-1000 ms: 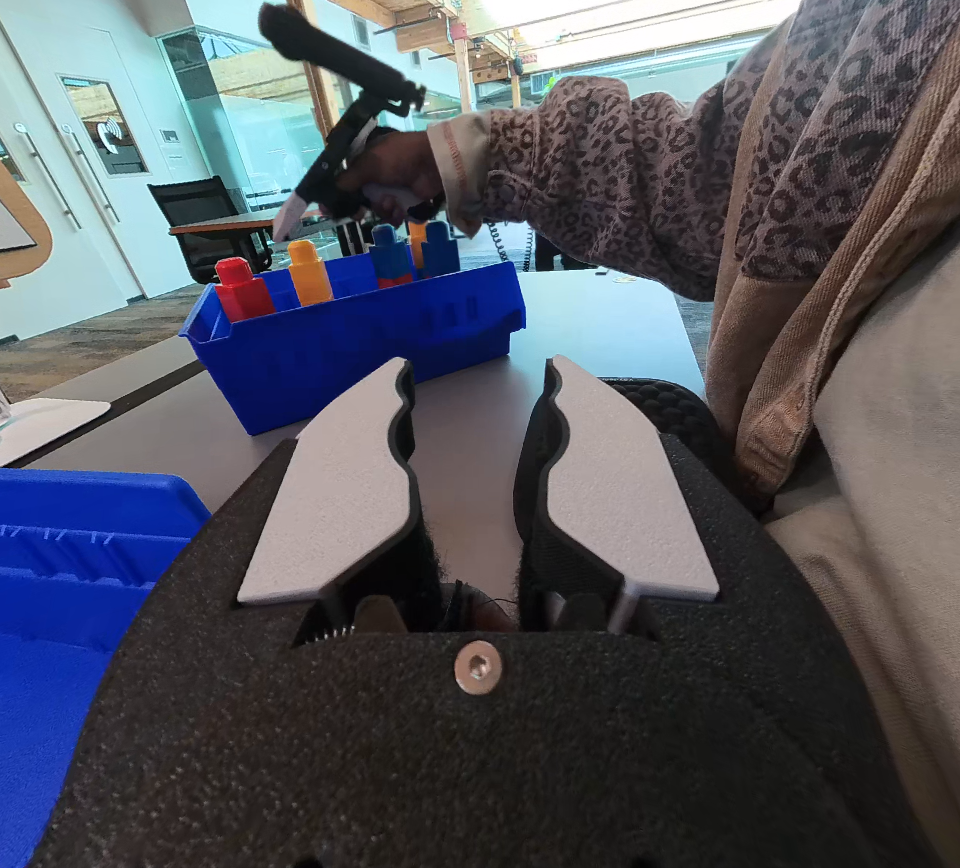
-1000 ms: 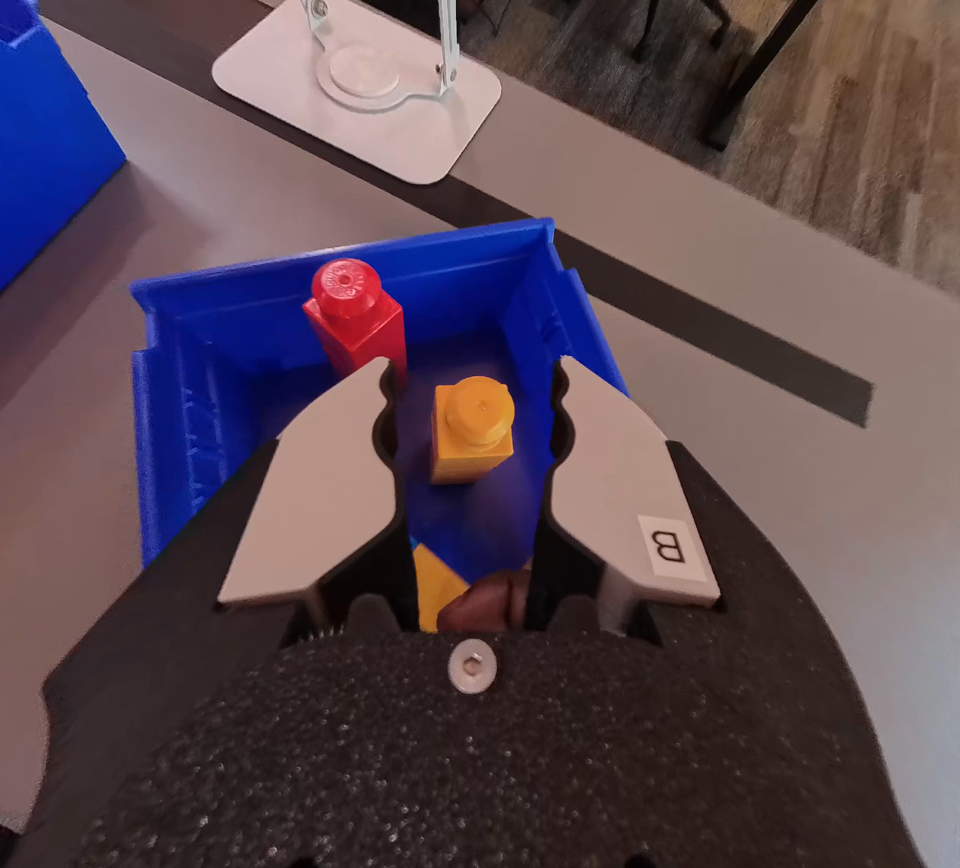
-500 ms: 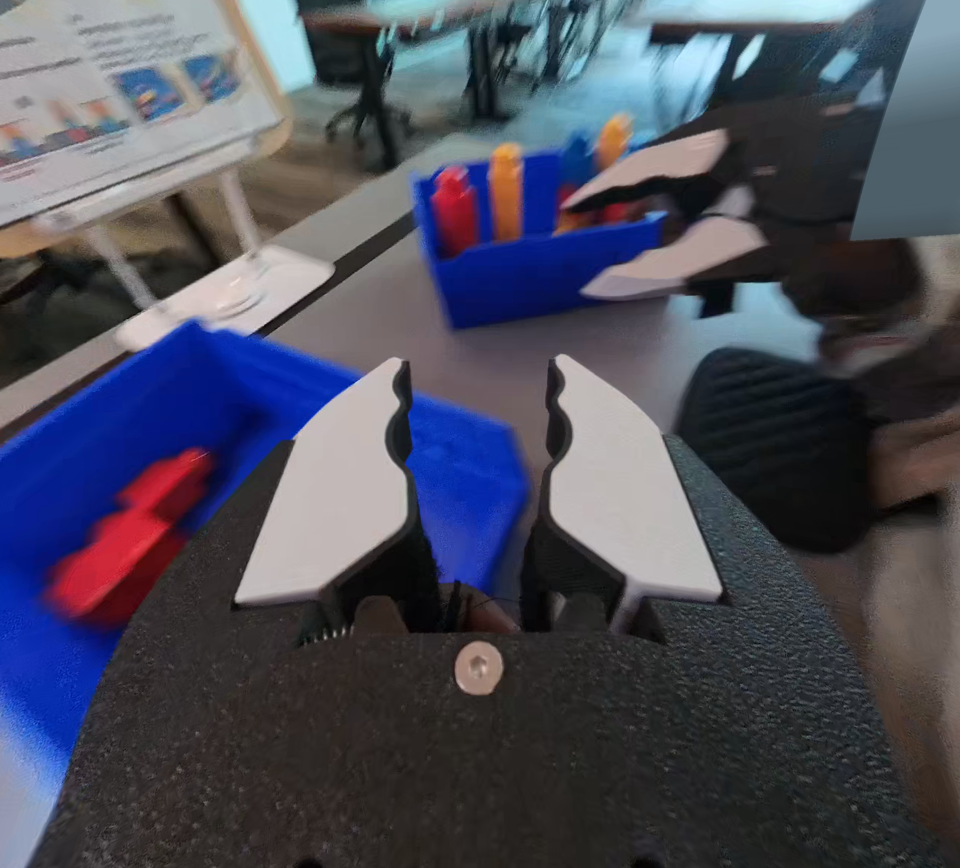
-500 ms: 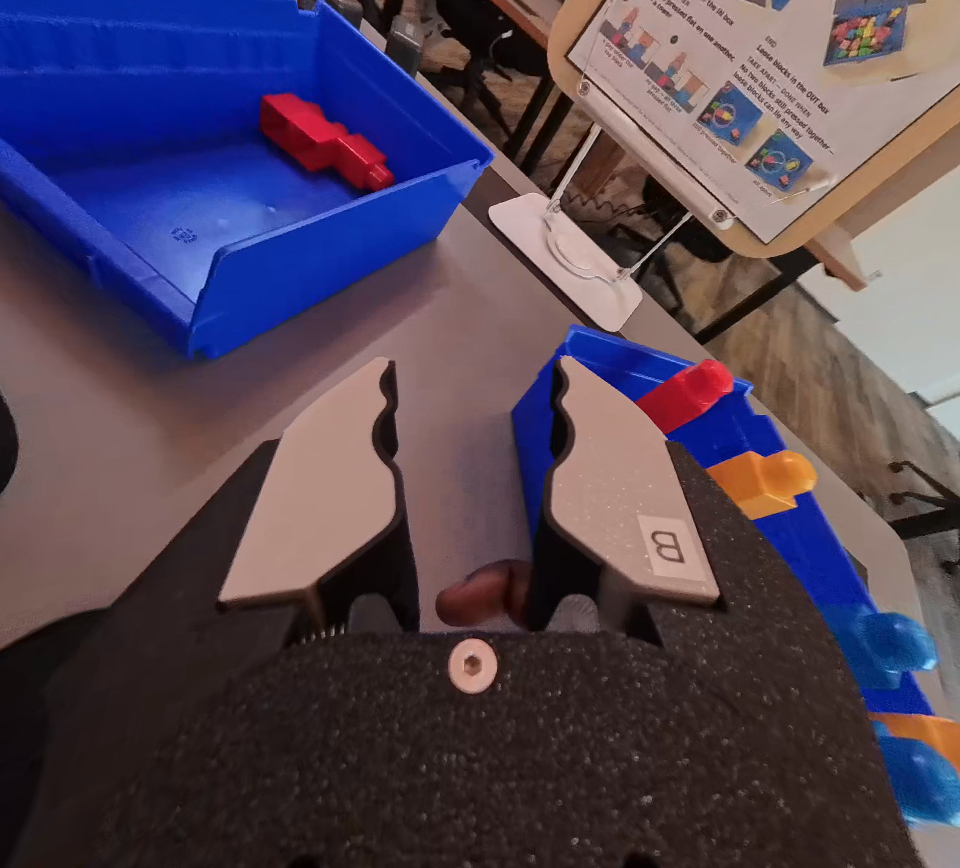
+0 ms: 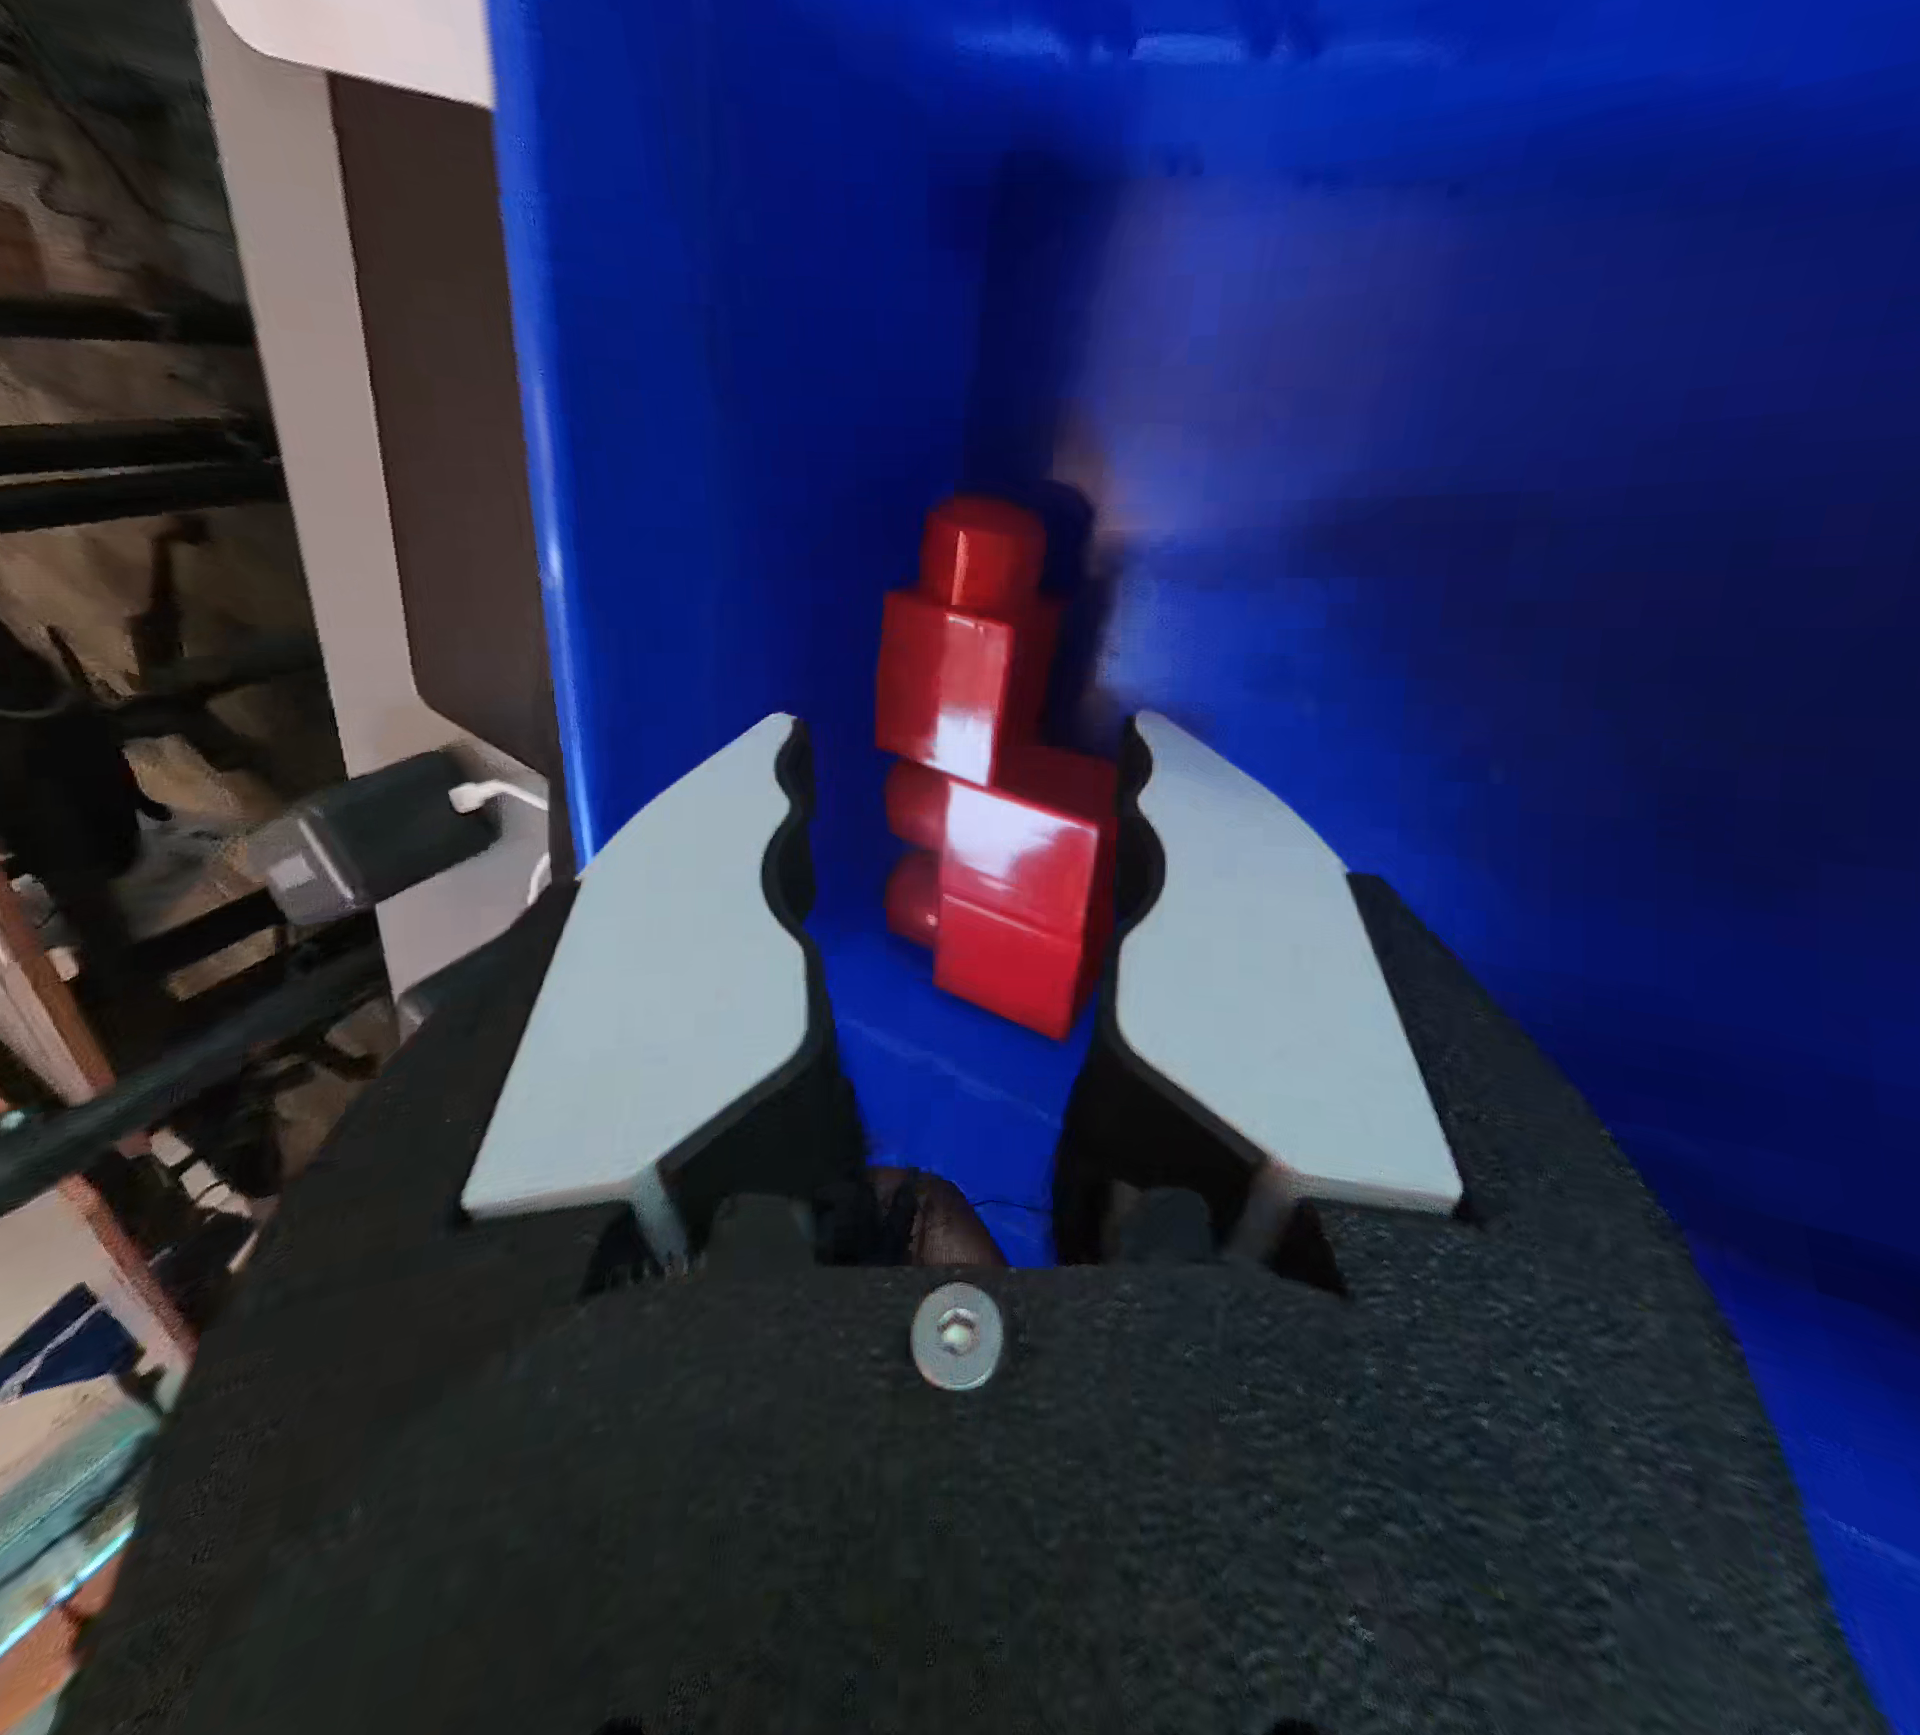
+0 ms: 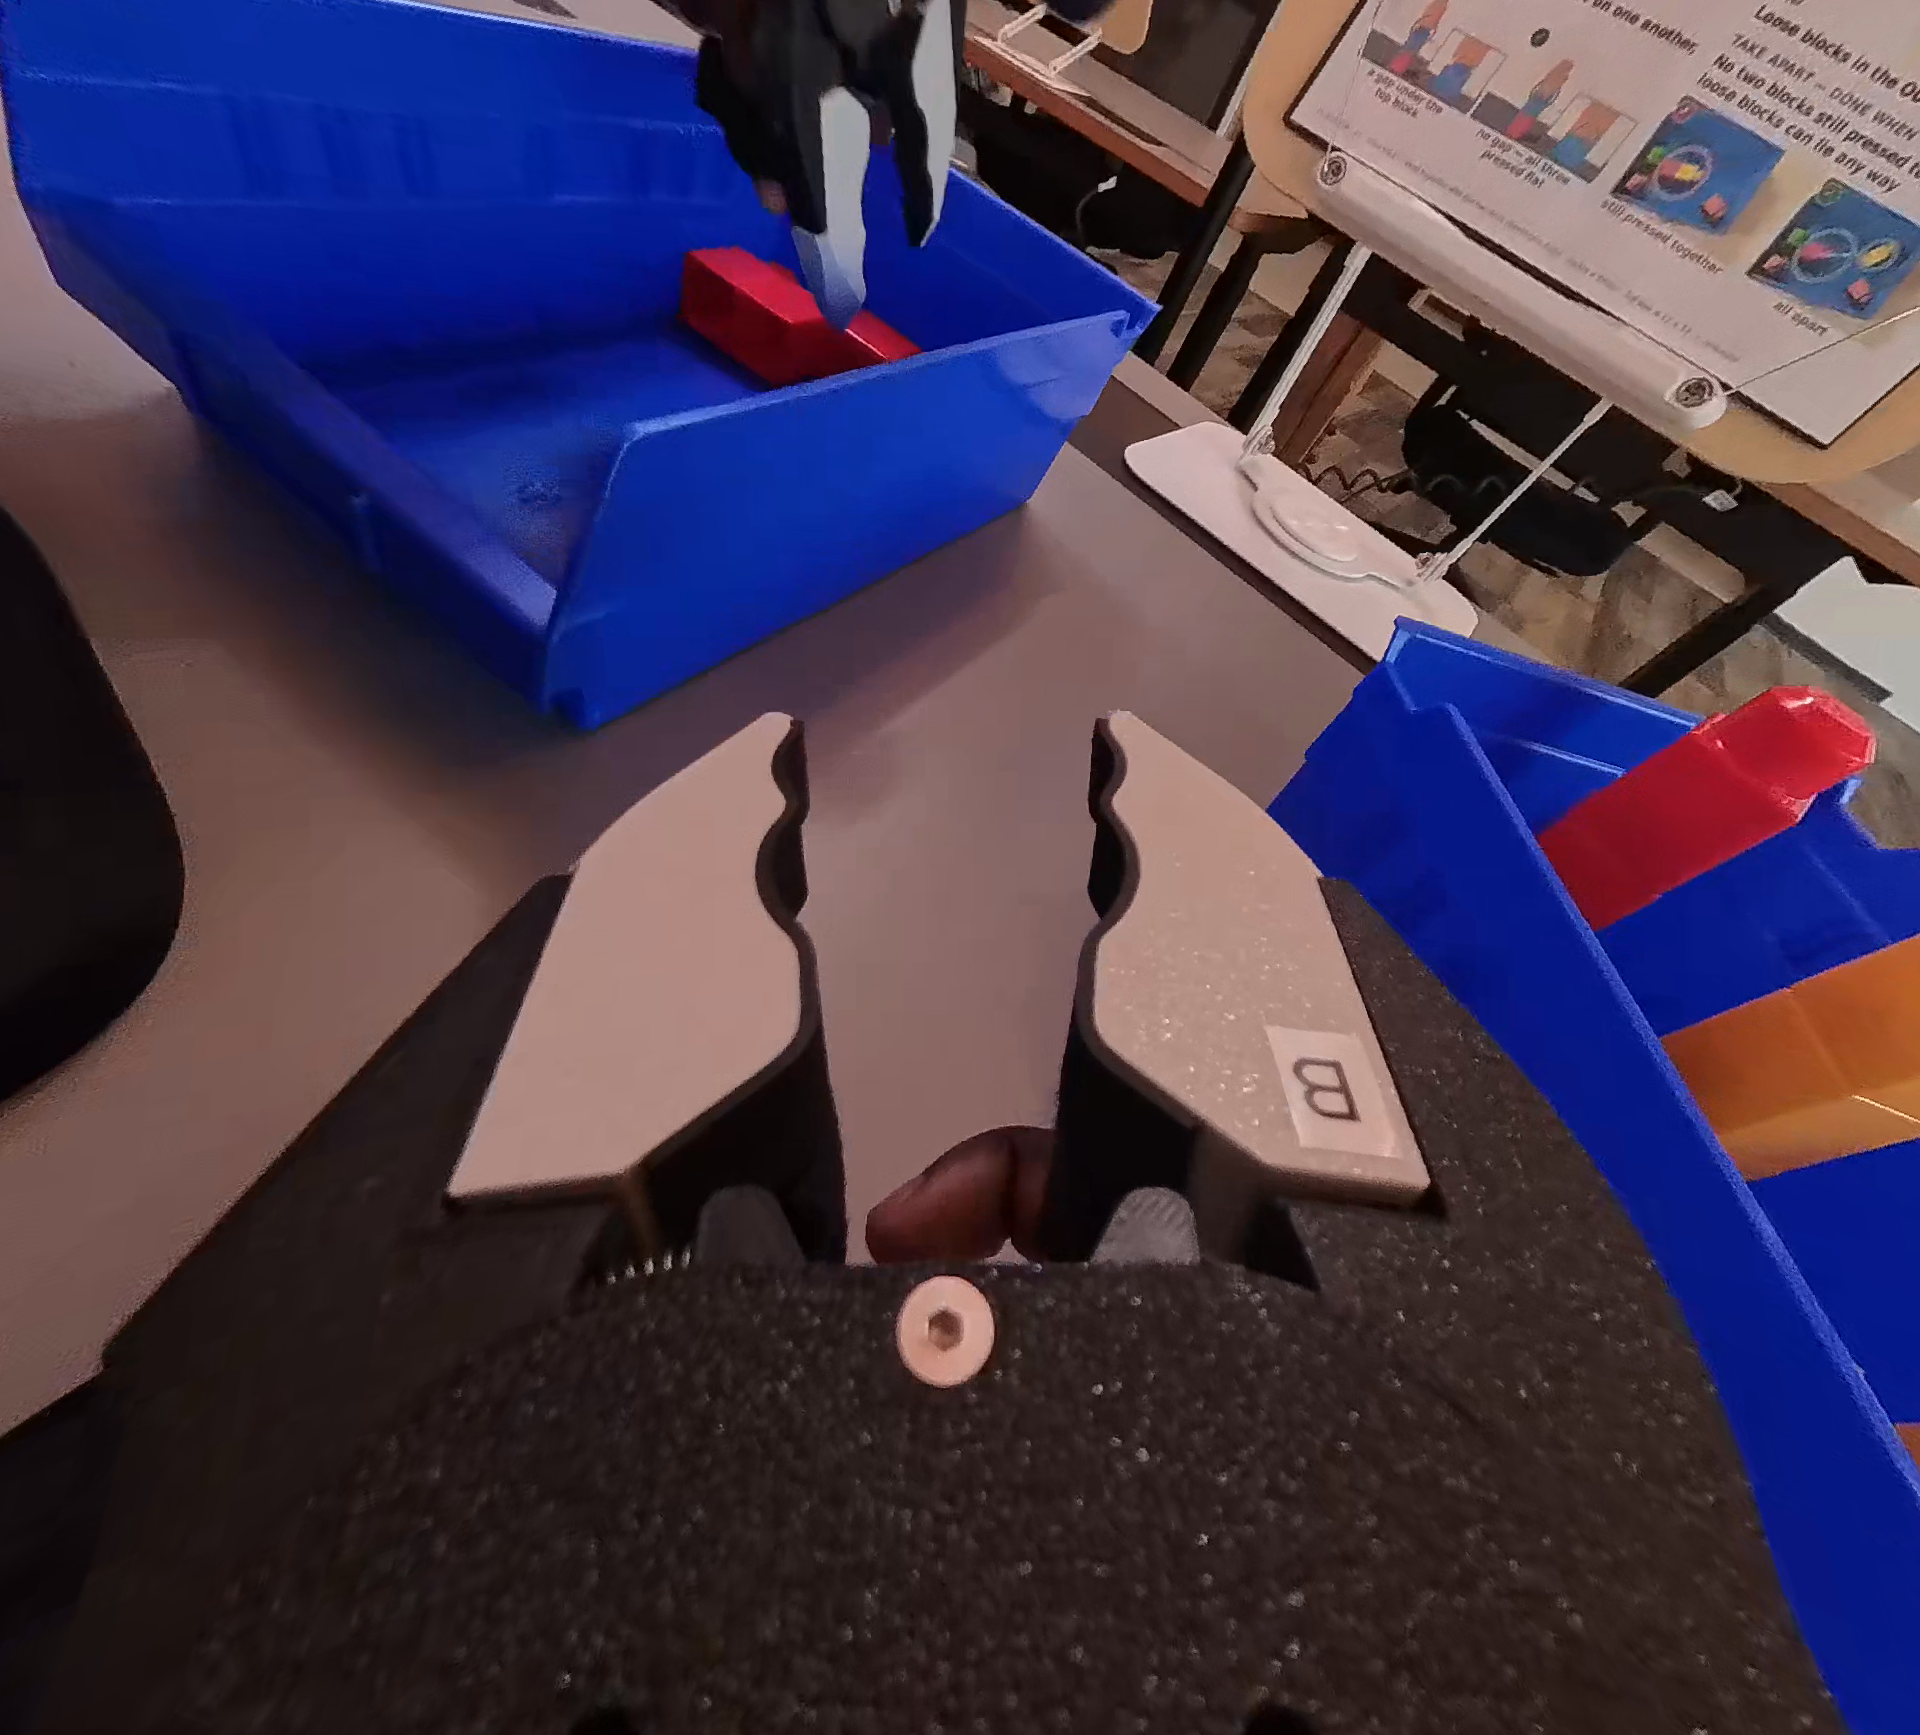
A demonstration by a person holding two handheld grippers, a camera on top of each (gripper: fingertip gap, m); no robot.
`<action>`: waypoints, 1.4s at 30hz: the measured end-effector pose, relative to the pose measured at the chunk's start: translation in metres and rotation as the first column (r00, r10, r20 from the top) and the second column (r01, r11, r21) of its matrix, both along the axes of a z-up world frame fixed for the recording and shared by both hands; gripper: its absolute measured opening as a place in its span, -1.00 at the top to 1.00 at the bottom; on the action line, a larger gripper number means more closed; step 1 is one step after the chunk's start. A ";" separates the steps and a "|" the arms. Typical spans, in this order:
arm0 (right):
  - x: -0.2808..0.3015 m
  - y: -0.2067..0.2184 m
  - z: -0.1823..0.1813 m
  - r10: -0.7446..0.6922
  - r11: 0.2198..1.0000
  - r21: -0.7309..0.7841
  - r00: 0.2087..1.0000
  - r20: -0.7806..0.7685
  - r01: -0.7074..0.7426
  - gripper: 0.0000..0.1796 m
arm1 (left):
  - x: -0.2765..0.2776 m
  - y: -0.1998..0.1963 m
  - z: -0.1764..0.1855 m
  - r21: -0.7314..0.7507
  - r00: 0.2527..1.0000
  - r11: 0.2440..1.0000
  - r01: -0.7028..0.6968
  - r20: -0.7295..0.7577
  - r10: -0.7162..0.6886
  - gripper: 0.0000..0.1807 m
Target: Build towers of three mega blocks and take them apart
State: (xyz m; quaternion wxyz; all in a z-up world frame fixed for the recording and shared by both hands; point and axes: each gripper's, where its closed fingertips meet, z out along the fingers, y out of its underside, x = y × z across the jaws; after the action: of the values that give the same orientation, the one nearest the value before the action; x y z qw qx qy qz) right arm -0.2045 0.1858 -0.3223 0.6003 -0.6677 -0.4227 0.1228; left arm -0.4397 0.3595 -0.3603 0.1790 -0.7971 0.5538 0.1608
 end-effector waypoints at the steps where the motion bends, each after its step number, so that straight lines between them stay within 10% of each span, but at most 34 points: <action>1: 0.000 0.000 0.000 0.003 1.000 0.001 1.000 0.003 -0.003 0.42 | 0.000 0.005 -0.008 -0.021 1.000 1.000 -0.005 -0.011 0.005 0.36; 18: 0.001 0.003 -0.005 0.020 0.998 -0.050 0.999 -0.043 -0.022 0.45 | -0.005 -0.028 -0.051 -0.278 0.994 0.960 0.030 -0.094 -0.058 0.43; 25: -0.003 -0.003 -0.001 0.089 0.986 -0.124 0.983 -0.164 -0.110 0.44 | 0.041 -0.040 0.005 -0.040 0.956 0.999 0.000 0.293 0.012 0.59; 28: -0.007 -0.010 0.013 0.154 0.966 -0.156 0.939 -0.306 -0.209 0.43 | 0.094 -0.077 0.062 0.039 0.708 0.999 0.011 0.705 -0.035 0.59; 31: -0.012 -0.021 0.031 0.231 0.933 -0.148 0.860 -0.455 -0.329 0.41 | 0.142 -0.132 0.124 0.042 0.271 0.996 0.075 0.961 -0.061 0.60; 38: -0.023 -0.050 0.092 0.405 0.913 0.158 0.777 -0.482 -0.377 0.34 | 0.189 -0.206 0.156 -0.103 -0.351 0.983 0.151 0.924 0.151 0.60; 42: -0.034 -0.054 0.109 0.350 0.914 0.333 0.867 -0.355 -0.233 0.29 | 0.198 -0.216 0.156 -0.169 -0.530 0.978 0.122 0.822 0.208 0.60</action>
State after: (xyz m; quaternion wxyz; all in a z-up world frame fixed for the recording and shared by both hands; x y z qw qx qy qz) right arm -0.2380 0.1315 -0.2136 0.7370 -0.4637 -0.3982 0.2885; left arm -0.2416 0.1430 -0.2040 0.4862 -0.5613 0.0860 -0.6642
